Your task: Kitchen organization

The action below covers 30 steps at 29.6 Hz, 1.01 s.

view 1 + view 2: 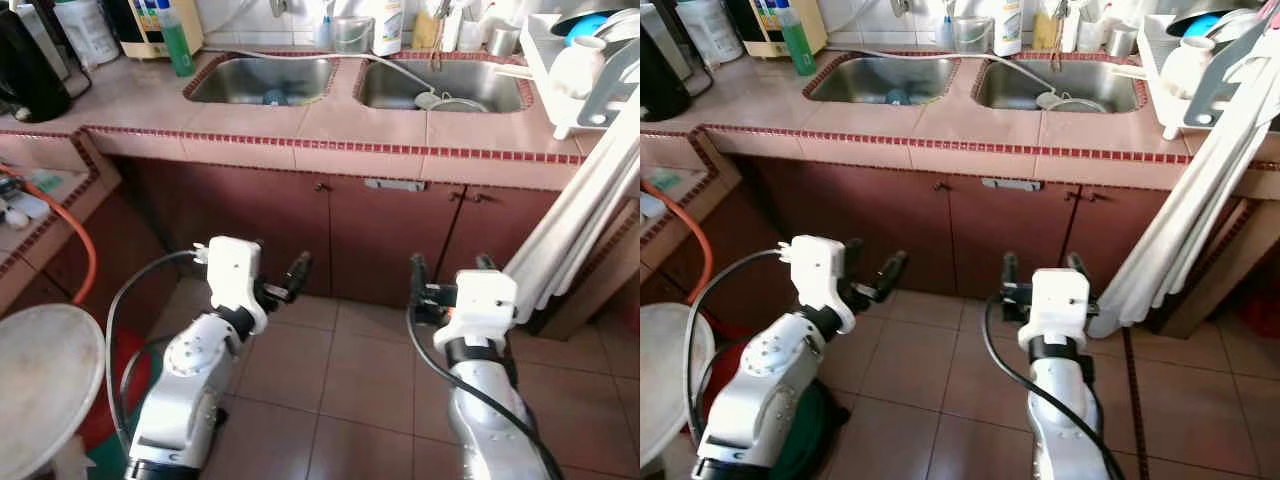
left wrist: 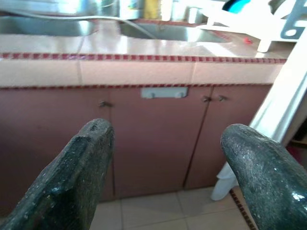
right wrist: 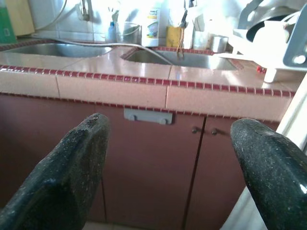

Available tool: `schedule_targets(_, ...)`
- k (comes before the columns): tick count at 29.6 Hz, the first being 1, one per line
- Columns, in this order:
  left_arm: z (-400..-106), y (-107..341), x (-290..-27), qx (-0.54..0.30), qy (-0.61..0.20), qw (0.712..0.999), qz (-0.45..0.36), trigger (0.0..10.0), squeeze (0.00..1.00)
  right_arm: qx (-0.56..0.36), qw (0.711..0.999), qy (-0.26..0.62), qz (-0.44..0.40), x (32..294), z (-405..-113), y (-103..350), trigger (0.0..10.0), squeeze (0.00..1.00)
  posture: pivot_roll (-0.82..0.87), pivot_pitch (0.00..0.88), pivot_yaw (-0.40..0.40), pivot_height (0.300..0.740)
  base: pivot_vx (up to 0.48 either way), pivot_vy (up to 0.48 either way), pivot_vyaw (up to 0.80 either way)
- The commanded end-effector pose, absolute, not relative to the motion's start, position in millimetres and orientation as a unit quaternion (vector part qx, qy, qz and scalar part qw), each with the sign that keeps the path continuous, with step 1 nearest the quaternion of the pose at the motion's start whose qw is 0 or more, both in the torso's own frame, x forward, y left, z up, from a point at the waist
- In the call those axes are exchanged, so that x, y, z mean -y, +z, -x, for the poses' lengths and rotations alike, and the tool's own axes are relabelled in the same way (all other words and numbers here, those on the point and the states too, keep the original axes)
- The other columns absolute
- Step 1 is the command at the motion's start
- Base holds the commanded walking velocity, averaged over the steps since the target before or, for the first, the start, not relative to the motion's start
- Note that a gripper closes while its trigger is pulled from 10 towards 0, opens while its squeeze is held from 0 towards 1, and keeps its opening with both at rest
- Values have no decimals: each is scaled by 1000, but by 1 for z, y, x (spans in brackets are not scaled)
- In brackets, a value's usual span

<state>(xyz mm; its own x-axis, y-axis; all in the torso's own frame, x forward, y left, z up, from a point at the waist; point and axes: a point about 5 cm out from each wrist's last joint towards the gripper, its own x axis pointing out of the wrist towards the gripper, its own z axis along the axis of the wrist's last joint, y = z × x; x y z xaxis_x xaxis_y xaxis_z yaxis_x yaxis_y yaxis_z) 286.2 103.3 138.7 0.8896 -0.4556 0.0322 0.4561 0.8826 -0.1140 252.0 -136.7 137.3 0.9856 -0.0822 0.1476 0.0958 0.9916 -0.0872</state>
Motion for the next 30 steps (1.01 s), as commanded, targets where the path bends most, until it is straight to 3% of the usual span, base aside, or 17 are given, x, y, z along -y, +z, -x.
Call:
schedule_targets(1, -286, 142, -109, 12, -228, 972, 58, 10000, 0, 81, 995, -35, 42, 131, -252, 141, 10000, 0, -215, 88, 96, 740, 0, 0, 0)
schedule_targets(9, -286, 135, -113, 15, -208, 978, 9, 10000, 0, 65, 996, -34, 53, 134, -253, 131, 10000, 0, -212, 87, 96, 740, 0, 0, 0)
schedule_targets(16, -277, 93, -116, -12, -214, 975, -63, 10000, 0, 22, 994, -7, 110, 139, -248, 97, 10000, 0, -213, 96, 94, 740, 0, 0, 0)
schedule_targets(21, -263, 32, -120, -102, -235, 963, -88, 10000, 0, -37, 983, 44, 174, 141, -246, 54, 10000, 0, -213, 102, 101, 740, 0, 0, 0)
schedule_targets(30, -242, -32, -130, -248, -231, 931, -138, 10000, 0, -143, 970, 87, 178, 142, -242, -6, 10000, 0, -207, 106, 115, 740, 0, 0, 0)
